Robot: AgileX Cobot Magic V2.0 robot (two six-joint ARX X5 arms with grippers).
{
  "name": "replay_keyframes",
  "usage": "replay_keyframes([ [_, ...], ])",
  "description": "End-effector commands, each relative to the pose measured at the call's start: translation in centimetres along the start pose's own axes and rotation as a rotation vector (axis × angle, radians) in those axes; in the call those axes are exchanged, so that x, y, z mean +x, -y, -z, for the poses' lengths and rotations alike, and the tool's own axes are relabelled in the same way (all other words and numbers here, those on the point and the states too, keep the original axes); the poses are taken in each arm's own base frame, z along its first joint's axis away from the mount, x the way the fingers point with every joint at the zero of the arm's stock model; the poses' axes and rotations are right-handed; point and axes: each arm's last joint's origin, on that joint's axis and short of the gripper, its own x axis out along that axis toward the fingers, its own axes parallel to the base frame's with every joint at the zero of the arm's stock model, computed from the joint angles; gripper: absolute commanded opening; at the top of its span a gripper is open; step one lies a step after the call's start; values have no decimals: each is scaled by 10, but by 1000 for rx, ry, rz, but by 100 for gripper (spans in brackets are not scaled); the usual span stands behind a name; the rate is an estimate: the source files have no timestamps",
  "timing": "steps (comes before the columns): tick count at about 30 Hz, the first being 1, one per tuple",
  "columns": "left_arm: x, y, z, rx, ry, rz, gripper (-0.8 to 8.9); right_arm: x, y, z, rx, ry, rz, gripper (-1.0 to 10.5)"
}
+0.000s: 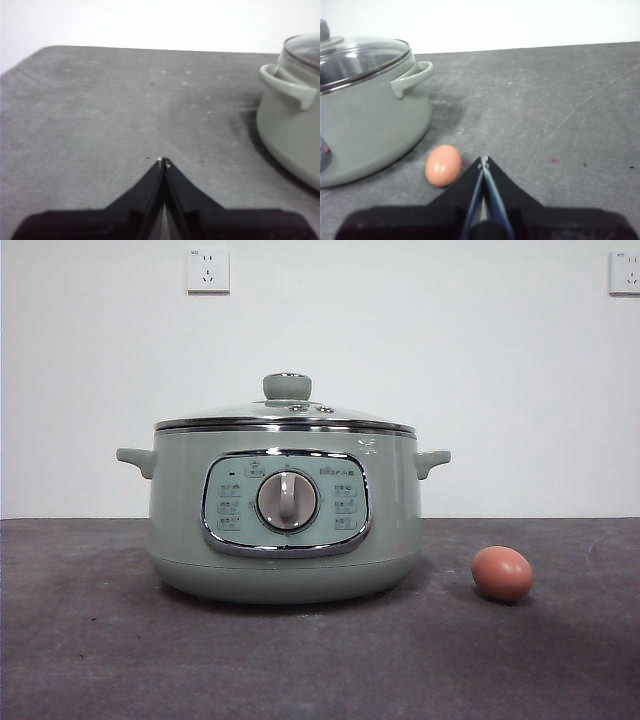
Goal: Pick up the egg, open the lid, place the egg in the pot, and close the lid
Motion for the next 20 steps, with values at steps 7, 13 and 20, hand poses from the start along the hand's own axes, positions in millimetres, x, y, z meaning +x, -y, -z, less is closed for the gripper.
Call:
replay_keyframes([
  [7,0,5,1,-187,-32,162,-6,-2,-1,-5,250,14,-5,-11],
  [13,-11,8,-19,-232,-40,239,-6,-10,-4,-33,262,79,-19,-12],
  [20,-33,13,-59,-221,-14,293,-6,-20,-9,-73,240,7,-45,-12],
])
